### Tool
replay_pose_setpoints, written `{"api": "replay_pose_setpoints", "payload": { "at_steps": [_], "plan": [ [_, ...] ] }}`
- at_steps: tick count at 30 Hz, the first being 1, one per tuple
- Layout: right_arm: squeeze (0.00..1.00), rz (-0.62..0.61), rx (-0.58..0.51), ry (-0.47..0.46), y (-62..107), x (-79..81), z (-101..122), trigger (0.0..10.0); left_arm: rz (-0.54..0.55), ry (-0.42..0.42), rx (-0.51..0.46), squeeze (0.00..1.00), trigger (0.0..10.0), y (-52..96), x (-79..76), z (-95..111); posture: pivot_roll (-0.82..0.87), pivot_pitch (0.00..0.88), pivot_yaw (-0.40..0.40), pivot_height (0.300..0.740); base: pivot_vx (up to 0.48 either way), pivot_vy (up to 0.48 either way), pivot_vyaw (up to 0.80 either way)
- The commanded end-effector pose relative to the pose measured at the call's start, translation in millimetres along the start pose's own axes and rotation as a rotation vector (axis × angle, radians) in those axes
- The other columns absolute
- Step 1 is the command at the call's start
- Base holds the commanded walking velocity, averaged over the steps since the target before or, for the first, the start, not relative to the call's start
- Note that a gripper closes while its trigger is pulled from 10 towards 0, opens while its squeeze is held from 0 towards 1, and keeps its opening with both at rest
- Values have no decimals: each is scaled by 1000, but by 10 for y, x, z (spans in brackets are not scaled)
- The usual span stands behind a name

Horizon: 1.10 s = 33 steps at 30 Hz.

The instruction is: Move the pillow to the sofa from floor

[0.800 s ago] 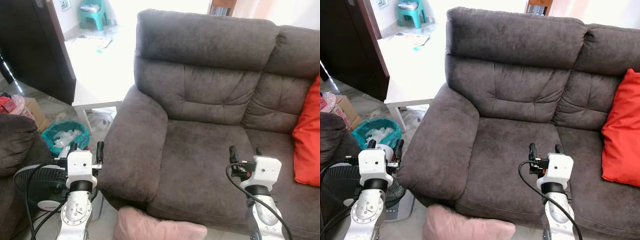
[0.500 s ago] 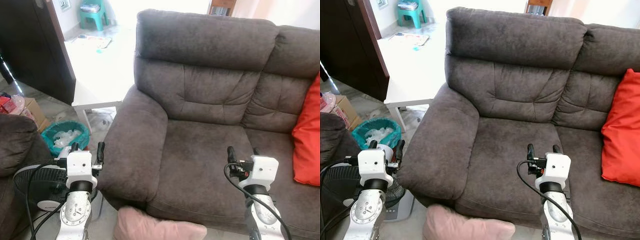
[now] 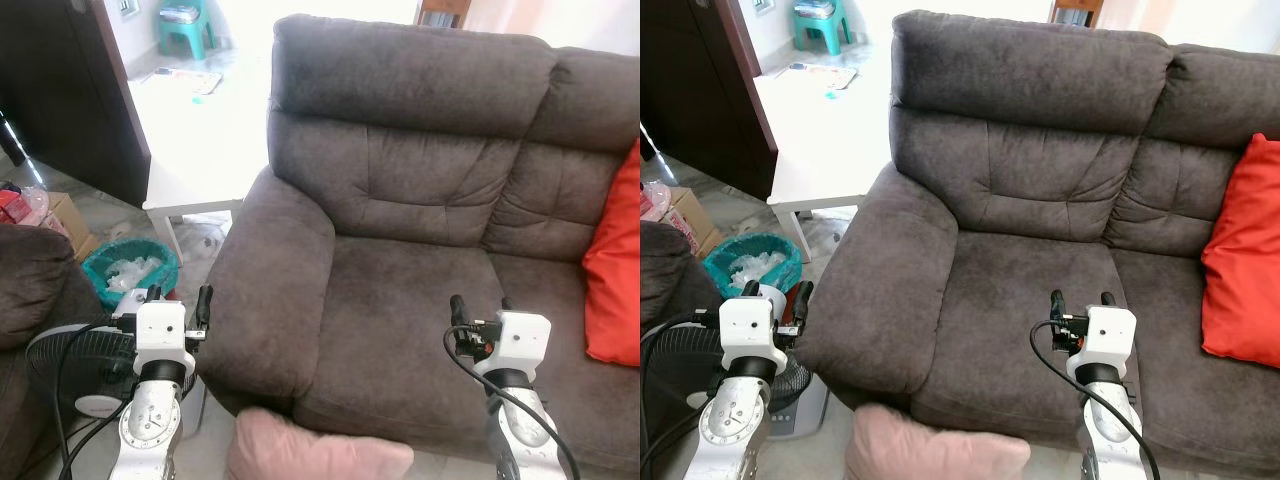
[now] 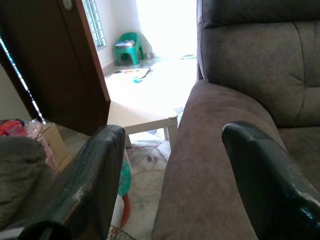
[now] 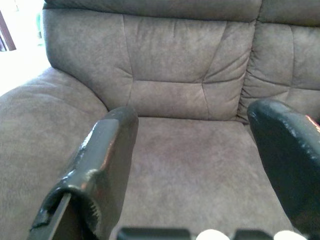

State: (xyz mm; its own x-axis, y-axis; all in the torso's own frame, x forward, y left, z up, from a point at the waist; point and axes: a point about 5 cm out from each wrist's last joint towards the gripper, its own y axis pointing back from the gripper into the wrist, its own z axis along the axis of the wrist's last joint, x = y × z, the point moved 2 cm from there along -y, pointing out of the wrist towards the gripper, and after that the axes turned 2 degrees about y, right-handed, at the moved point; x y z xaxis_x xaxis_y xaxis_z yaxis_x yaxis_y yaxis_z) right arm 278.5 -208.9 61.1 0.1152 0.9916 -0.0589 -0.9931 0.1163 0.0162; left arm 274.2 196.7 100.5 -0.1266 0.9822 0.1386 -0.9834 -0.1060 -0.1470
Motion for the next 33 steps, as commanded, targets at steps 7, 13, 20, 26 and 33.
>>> {"api": "replay_pose_setpoints", "payload": {
  "at_steps": [7, 13, 20, 26, 33],
  "plan": [
    [0, 6, -12, 4, -15, -7, 43, 10000, -11, 12, 31, 0, 10000, -1, -31, -58, 97, 51, -80, 621, 0, 0, 0],
    [0, 14, -11, 8, -25, 7, 54, 10000, -11, 14, 36, 0, 10000, -5, -42, -65, 98, 55, -83, 621, 0, 0, 0],
    [0, 25, -2, 9, -33, 22, 36, 10000, -8, 14, 39, 0, 10000, -7, -44, -68, 98, 57, -85, 621, 0, 0, 0],
    [0, 39, 15, 12, -40, 40, 16, 10000, -3, 15, 44, 0, 10000, -11, -42, -74, 98, 57, -85, 621, 0, 0, 0],
    [0, 58, 23, 10, -49, 71, 5, 10000, -7, 19, 52, 0, 10000, -11, -55, -84, 98, 58, -83, 583, 0, 0, 0]
  ]
}}
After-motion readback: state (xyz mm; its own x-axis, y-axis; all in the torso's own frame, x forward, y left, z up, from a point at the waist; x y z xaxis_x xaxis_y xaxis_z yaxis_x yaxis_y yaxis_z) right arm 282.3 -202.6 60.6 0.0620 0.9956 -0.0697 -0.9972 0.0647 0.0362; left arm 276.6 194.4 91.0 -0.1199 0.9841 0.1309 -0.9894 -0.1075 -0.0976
